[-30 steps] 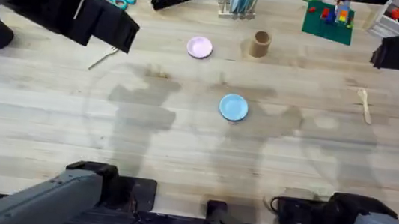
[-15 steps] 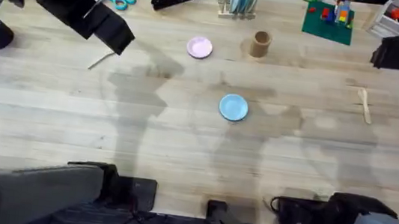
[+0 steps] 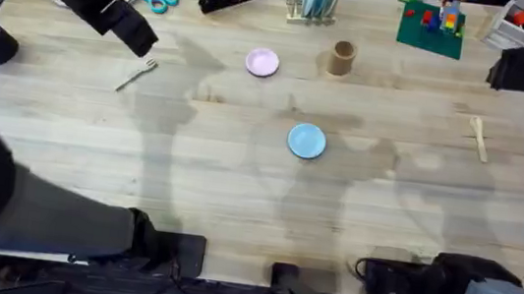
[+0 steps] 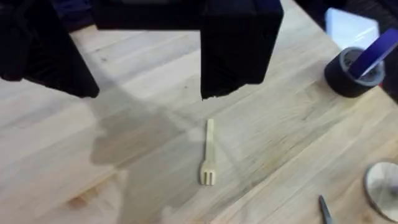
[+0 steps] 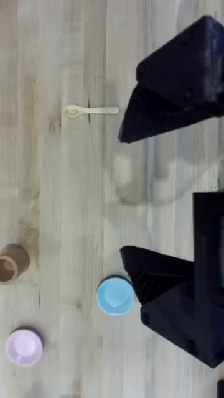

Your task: Pick up a utensil and set it on the pink plate, then put the other utensil in the container.

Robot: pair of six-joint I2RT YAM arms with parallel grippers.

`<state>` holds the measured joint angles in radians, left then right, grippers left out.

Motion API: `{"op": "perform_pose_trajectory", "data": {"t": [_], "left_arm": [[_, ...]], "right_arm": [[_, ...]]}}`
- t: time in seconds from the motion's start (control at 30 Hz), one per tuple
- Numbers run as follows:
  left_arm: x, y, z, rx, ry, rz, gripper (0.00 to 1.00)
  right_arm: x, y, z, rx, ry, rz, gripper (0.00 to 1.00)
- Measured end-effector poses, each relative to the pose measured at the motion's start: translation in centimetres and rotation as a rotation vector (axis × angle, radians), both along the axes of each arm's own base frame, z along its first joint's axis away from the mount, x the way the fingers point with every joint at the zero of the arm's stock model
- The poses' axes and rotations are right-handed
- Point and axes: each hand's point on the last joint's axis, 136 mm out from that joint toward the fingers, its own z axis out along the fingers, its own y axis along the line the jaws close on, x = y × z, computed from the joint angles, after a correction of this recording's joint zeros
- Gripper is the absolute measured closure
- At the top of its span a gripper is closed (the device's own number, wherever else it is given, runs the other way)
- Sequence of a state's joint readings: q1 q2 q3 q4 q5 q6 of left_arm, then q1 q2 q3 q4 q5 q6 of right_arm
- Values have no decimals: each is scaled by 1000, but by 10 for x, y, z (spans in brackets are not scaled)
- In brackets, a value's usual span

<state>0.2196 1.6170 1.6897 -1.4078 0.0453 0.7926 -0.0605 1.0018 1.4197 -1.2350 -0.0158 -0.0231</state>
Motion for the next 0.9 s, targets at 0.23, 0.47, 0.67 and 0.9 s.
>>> {"op": "perform_pose_trajectory", "data": {"t": [0.23, 0.47, 0.67, 0.9], "left_arm": [[17, 34, -41, -102, 49, 19, 7], [25, 55, -85, -165, 118, -5, 6], [43, 60, -120, -177, 134, -47, 6], [58, 65, -148, -174, 132, -90, 6]], "right_arm": [[0, 0, 0, 0, 0, 0, 7], [0, 0, 0, 0, 0, 0, 7], [0, 0, 0, 0, 0, 0, 7], [0, 0, 0, 0, -1, 0, 7]]}}
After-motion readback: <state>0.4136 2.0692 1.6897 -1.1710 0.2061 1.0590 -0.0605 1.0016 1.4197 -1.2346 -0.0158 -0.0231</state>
